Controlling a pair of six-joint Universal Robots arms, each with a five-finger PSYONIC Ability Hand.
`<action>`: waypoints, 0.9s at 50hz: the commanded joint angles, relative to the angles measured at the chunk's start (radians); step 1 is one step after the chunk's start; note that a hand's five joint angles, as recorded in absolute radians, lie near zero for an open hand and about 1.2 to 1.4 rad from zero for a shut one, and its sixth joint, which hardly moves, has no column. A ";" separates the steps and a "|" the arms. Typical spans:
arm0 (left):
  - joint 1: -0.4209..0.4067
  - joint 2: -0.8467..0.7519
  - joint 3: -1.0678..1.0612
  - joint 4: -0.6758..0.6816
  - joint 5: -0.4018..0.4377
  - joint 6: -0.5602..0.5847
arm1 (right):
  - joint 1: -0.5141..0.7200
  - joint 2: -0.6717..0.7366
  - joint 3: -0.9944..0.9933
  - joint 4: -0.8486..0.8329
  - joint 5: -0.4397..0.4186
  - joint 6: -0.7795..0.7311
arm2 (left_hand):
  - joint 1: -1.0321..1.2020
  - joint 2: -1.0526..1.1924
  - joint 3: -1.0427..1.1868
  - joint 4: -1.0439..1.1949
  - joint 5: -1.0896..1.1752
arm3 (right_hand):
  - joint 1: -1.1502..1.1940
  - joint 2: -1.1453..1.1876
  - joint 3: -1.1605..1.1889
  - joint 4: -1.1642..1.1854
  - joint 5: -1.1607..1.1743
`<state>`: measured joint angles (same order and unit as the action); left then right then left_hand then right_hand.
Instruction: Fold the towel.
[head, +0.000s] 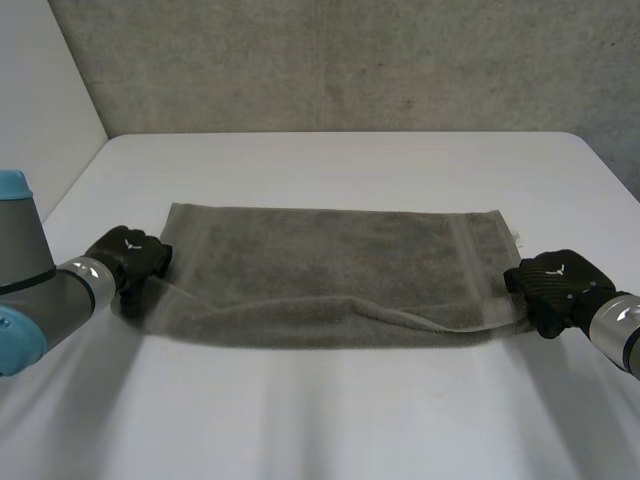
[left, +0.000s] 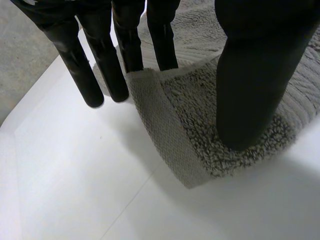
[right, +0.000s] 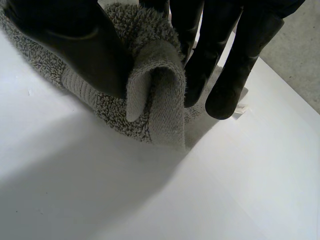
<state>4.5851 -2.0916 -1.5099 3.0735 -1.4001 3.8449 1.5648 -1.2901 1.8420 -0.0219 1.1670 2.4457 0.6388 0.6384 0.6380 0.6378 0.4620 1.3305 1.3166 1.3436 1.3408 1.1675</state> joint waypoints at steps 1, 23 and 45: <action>0.005 0.001 -0.004 0.002 0.003 -0.007 | 0.000 0.000 -0.001 -0.001 0.000 -0.001 | 0.535 0.535 0.536 0.536 0.537 | 0.066 0.080 0.053 0.055 0.054; 0.173 0.556 -0.420 0.040 0.087 -0.116 | -0.183 -0.160 -0.050 0.562 -0.121 -0.350 | 0.757 0.758 0.758 0.758 0.760 | 0.066 0.080 0.053 0.055 0.054; 0.216 0.344 -0.340 0.099 0.342 -0.377 | -0.151 0.035 -0.335 0.620 -0.225 -0.165 | 0.757 0.758 0.758 0.758 0.760 | 0.066 0.080 0.053 0.055 0.054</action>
<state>4.8833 -1.5894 -1.9511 3.1137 -1.0196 3.5708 1.3279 -1.3423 1.5935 0.6851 0.8997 2.1376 1.1883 1.2175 1.2168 1.2180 1.0242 1.3305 1.3166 1.3436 1.3409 1.1677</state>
